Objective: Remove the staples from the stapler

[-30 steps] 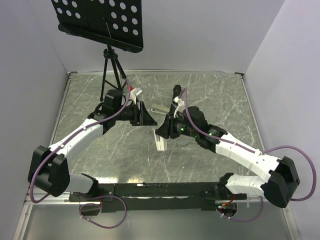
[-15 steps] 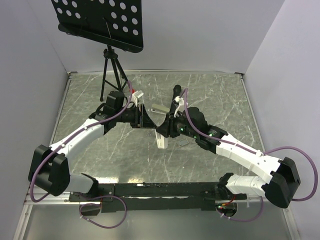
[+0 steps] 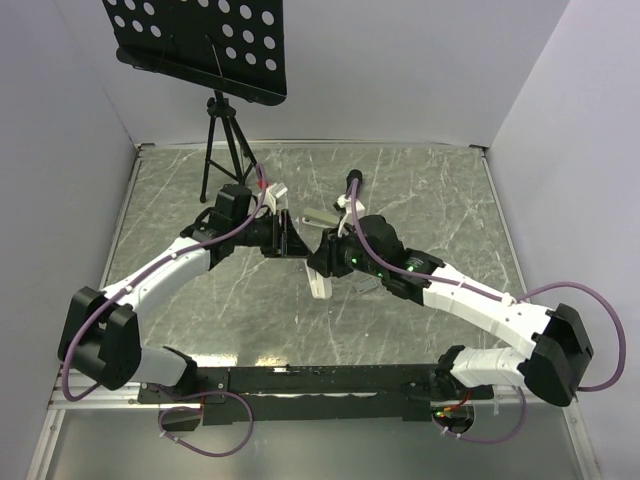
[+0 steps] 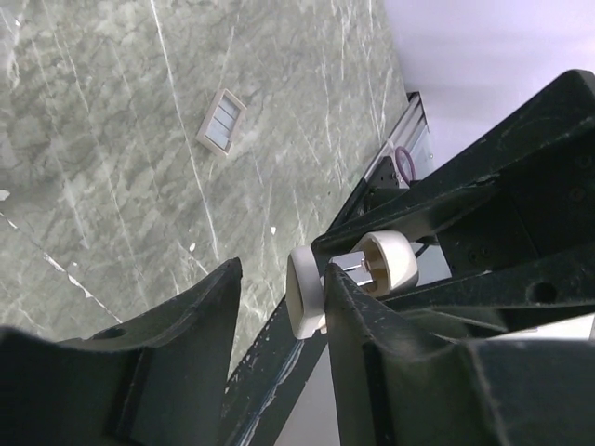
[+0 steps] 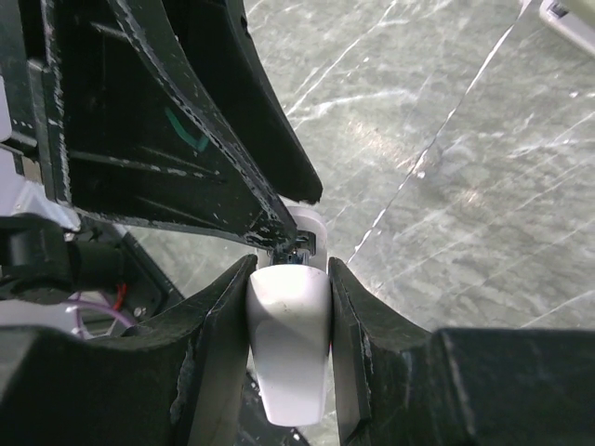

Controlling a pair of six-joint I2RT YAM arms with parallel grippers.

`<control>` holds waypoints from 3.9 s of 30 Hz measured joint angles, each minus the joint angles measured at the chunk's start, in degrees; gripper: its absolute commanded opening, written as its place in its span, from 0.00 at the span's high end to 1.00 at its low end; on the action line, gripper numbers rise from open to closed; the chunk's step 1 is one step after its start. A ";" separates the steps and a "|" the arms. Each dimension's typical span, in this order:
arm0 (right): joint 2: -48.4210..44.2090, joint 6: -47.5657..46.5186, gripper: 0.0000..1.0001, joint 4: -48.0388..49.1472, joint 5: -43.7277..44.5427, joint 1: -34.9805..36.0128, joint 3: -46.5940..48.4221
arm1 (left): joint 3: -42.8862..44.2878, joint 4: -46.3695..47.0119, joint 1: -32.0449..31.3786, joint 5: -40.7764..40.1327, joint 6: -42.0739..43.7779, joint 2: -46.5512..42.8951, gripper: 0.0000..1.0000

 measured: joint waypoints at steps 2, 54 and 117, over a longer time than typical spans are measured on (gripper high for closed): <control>0.74 -0.33 1.00 -0.02 1.16 0.33 0.48 | -0.61 1.09 0.17 0.04 -0.39 0.04 0.56; 8.17 -1.62 0.74 -11.23 5.33 1.86 6.88 | 0.92 -5.66 -0.31 0.59 3.19 6.51 0.99; -2.54 1.79 0.21 -5.88 -19.98 -4.22 -5.57 | -10.51 11.32 5.62 7.58 -0.33 -11.10 0.99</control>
